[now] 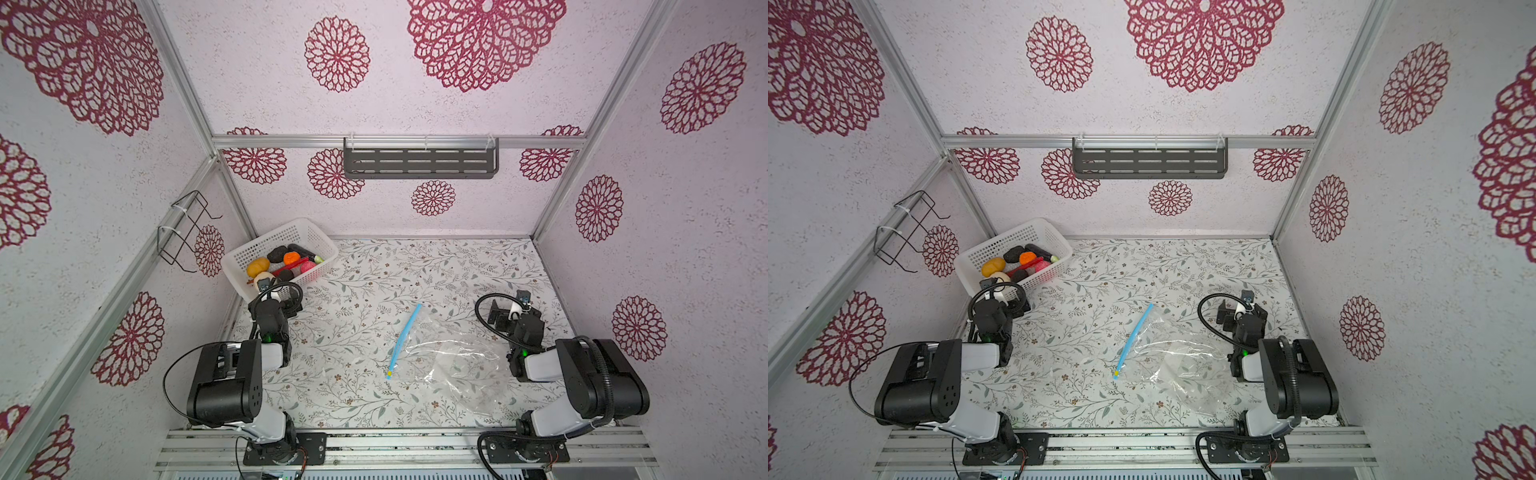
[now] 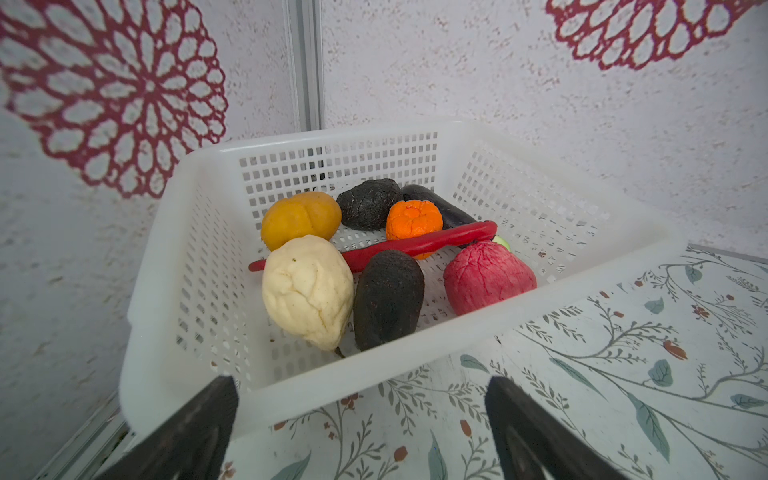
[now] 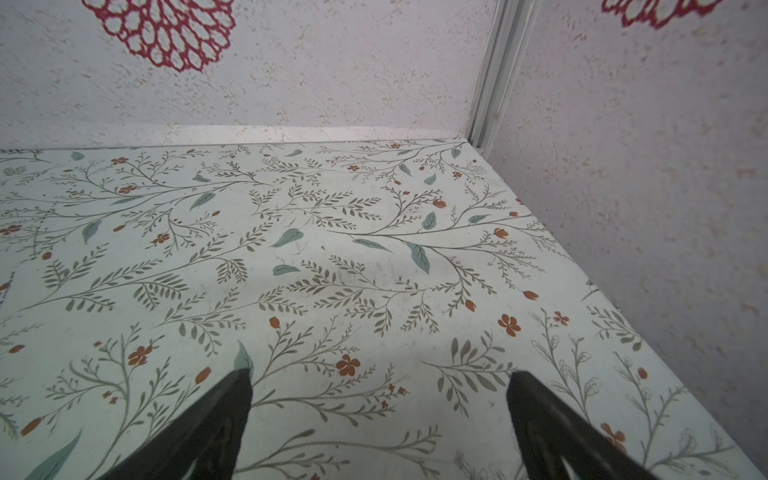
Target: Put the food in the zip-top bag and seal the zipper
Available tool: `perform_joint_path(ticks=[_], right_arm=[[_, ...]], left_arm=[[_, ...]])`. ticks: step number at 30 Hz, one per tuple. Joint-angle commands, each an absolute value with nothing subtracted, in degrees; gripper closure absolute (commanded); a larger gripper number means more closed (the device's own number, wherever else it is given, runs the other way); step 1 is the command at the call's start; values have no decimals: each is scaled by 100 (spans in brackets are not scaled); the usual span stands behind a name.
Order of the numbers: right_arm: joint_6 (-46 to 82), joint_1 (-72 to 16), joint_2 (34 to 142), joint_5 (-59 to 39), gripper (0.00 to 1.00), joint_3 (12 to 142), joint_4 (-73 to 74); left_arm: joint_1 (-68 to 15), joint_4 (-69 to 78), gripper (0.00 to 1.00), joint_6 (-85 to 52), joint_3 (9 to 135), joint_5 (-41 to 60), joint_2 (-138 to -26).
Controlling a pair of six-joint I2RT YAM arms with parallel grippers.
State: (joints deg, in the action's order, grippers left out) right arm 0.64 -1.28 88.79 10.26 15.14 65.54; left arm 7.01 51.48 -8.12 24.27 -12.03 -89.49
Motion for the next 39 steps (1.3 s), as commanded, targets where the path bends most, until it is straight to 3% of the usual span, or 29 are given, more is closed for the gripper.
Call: perform_joint_path(ticks=[1,36,39], right_arm=[[99,-123,8815,1026,1,1547,6714],[207,-196,8420,1680,1,1029,7356],[-3,-604,7679,2152,1,1262,6206]], left_arm=[[699,5092,3,-747,2429,-1109,-8938],[638,5464,3,-783,2216,-1434,-8860],[262,4973,3,-522,2242,-2046,-8291]])
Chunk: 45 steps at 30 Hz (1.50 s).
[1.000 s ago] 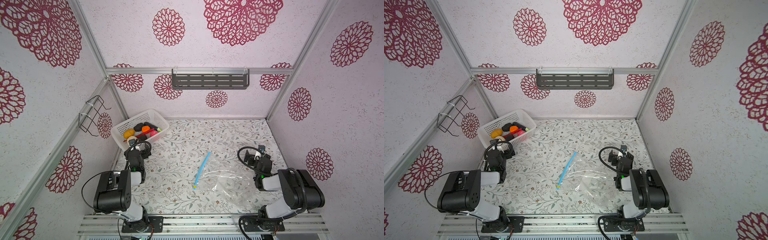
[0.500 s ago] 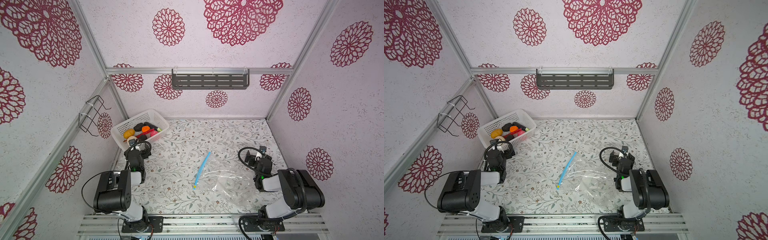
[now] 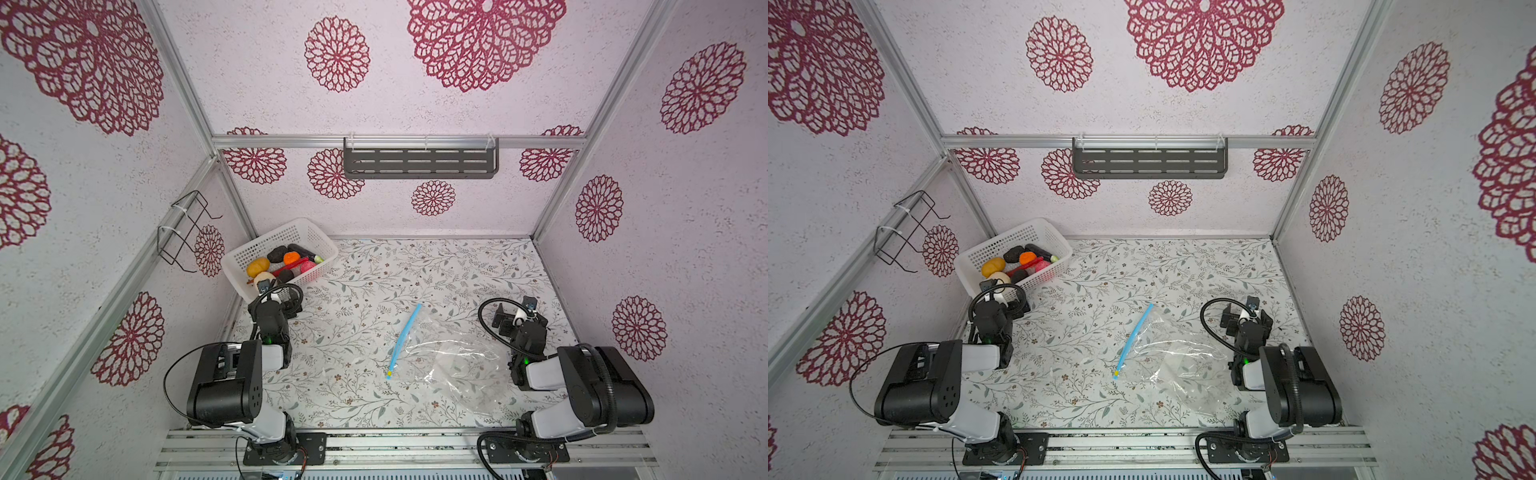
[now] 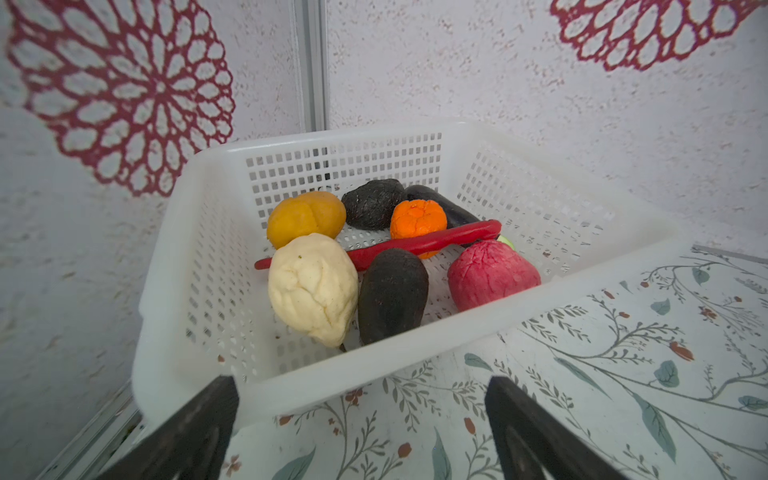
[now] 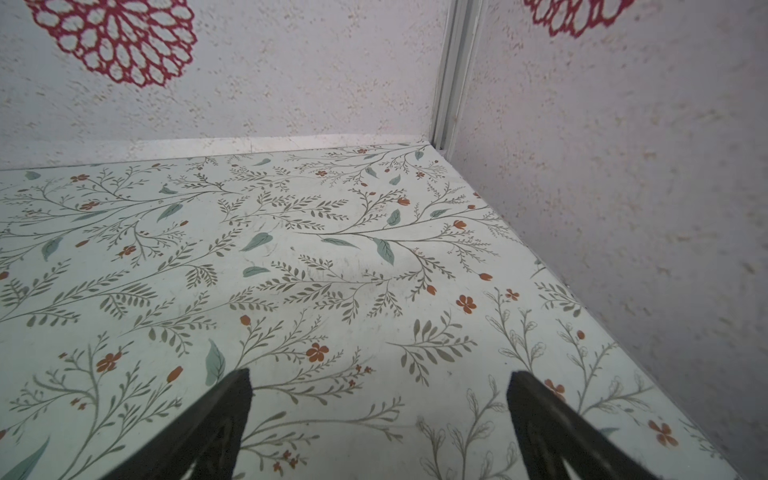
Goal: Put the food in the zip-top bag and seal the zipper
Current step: 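Move the left gripper to the blue zipper edge while the right gripper approaches the bag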
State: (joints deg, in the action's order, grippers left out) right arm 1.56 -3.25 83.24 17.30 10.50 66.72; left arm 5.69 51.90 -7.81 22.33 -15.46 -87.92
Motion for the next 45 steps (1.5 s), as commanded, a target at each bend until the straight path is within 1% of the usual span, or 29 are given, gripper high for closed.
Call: perform_joint_path(ticks=[1,3,4,6,7,11,14,16,22,25,27,30,33,35,40,42,45], right_arm=[[58,-681,7445,2164,1,1456,5582],[443,-755,7102,1965,1,1918,4380],[322,-824,7022,1733,1,2059,4109],[473,-1047,6840,1654,1,2376,3424],[785,-1094,6777,1628,1,2516,3126],[2272,-1288,6791,968,1,3091,2016],[2744,-1413,7150,-55,1,3480,1362],[2875,-1545,7388,-367,1,3761,849],[3311,-1862,7576,-459,1,4071,-14],[3499,-1966,7606,-419,1,4282,-758],[3522,-2101,7599,-173,1,4459,-1336],[3617,-2197,7525,145,1,4613,-1968],[3629,-2206,7255,92,1,4583,-2195],[3589,-2211,7047,136,1,4533,-2320],[3472,-2198,6591,622,1,4378,-2718],[3500,-2200,6401,751,1,4292,-2851],[3678,-2200,6099,1088,1,4134,-3084]], left_arm=[[141,4522,3,-425,2385,-2149,-8083],[-109,3101,3,-497,2926,-2353,-7675],[-170,2525,3,-740,3212,-2402,-7559],[-249,1532,3,-1312,3723,-2478,-7480],[-284,1201,3,-1565,3911,-2521,-7499],[-430,-201,3,-2353,4818,-2465,-7792],[-472,-1170,3,-2780,5544,-2021,-8106],[-555,-1537,3,-2777,5865,-1642,-8270],[-969,-1881,3,-2497,6219,-1374,-8513],[-1108,-2167,3,-2583,6430,-1177,-8613],[-1344,-2332,3,-2508,6587,-1127,-8666],[-1930,-2213,3,-2087,6605,-1045,-8744],[-2453,-2067,1,-1727,6634,-254,-8903],[-2741,-2076,4,-1578,6728,268,-9069],[-3080,-1682,6,-1574,6571,1158,-9217],[-3110,-1571,9,-1678,6561,1514,-9322],[-3197,-1604,16,-1813,6732,2061,-9617]])
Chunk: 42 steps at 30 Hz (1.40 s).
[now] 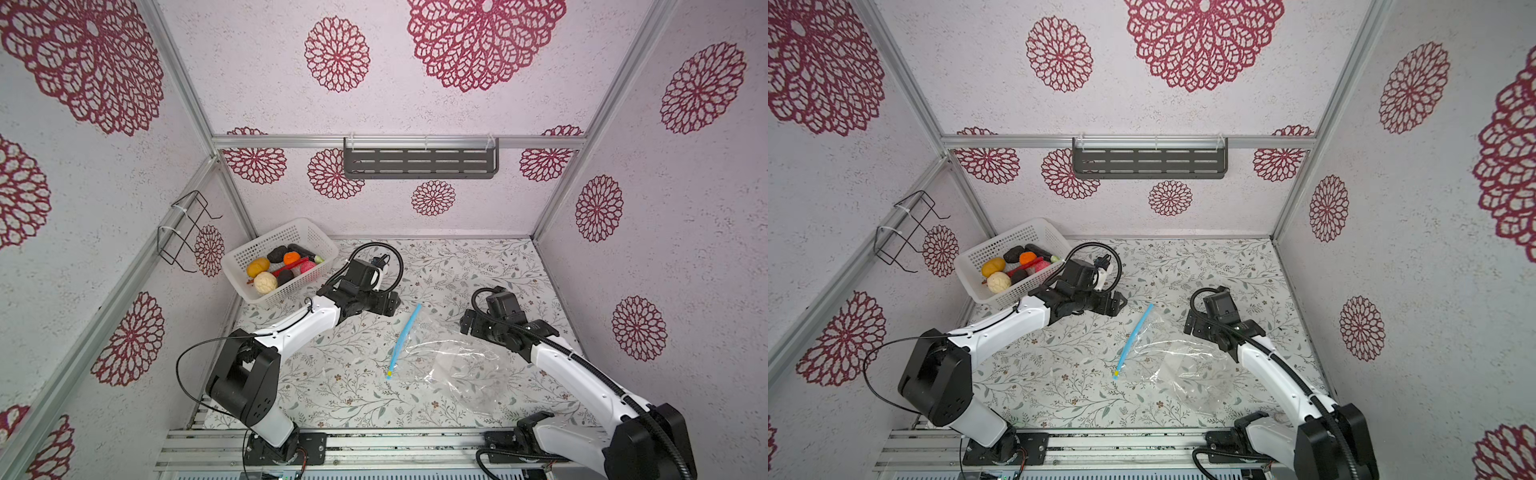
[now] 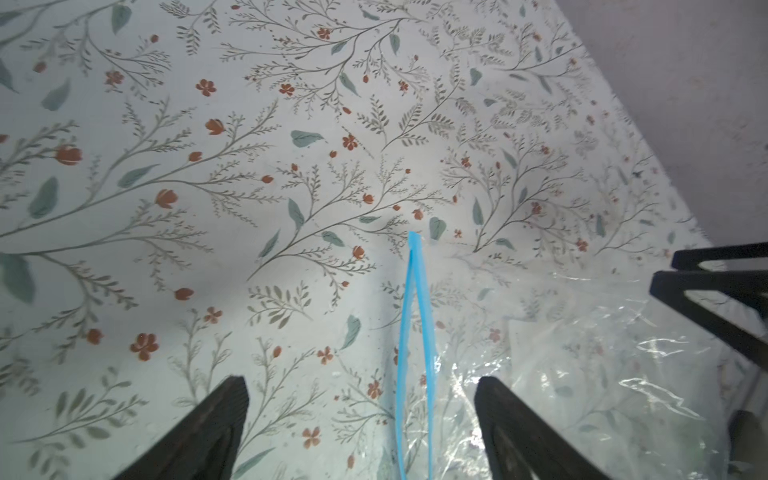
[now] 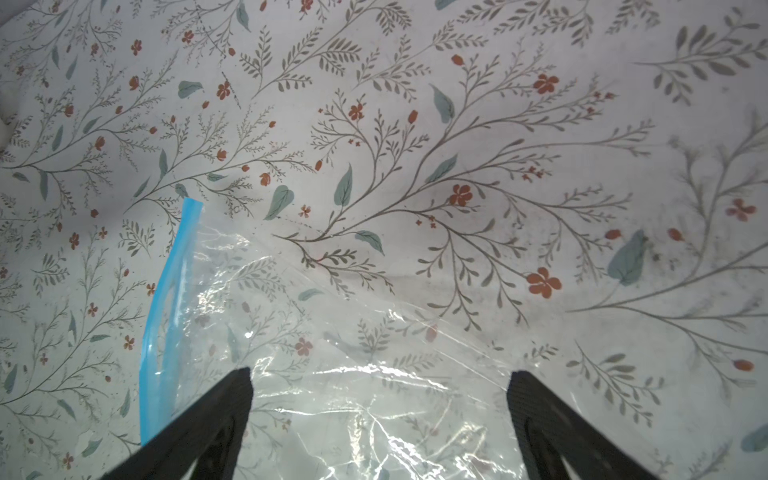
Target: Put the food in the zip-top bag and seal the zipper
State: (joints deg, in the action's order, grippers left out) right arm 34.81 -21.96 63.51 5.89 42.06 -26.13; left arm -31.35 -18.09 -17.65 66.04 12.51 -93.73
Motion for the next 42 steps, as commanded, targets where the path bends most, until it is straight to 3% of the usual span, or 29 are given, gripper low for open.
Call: perform_joint_path(ticks=[1,6,13,18,28,36,42], right_arm=[[3739,-2199,6013,1246,1,4116,-3220],[3791,-2197,5725,1793,1,4119,-3778],[4434,-2021,5484,2262,1,3880,-4199],[4452,-1738,5474,1634,1,3573,-3923],[4343,-1713,5600,670,1,3031,-3083],[4335,-1711,5657,432,2,2830,-2574],[4238,-1708,5695,221,9,2786,-2223]], left_arm=[[-3252,-1660,16,-1834,6827,2170,-9727],[-3556,-1778,17,-1758,7055,2199,-10094],[-3732,-1797,27,-1811,7257,2469,-10560],[-3836,-1779,31,-1839,7337,2579,-10847],[-3911,-1519,30,-1972,7252,2632,-11077],[-4002,-1227,30,-2142,7233,2674,-11197],[-4017,-991,31,-2268,7050,2672,-11197]])
